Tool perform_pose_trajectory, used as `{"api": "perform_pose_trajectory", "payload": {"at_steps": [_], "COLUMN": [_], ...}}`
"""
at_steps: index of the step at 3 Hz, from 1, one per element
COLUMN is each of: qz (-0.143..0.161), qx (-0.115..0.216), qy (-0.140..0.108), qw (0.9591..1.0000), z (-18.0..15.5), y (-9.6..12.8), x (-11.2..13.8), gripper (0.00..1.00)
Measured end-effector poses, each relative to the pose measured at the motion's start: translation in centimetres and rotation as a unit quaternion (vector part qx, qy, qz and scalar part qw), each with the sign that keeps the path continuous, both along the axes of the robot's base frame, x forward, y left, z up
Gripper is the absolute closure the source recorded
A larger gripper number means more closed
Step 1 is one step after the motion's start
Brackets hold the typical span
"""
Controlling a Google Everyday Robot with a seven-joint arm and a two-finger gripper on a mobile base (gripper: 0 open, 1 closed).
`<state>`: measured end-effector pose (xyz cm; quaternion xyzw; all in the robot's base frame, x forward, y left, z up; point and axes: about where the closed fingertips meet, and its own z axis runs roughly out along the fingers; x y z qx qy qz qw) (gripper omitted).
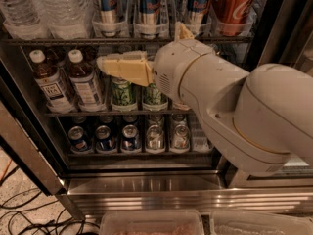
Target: Pick redbull can from top shelf of fridge
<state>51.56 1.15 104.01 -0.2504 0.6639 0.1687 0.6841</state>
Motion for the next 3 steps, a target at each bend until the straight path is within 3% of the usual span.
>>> {"api": "perform_pose_trajectory", "payload": {"at_steps": [3], "qz": [0.0], "qx": [0.0], "qy": [0.0], "qw": [1.0], "z": [0.0], "y": [0.0], "x": [0.0], "gripper": [0.59]}}
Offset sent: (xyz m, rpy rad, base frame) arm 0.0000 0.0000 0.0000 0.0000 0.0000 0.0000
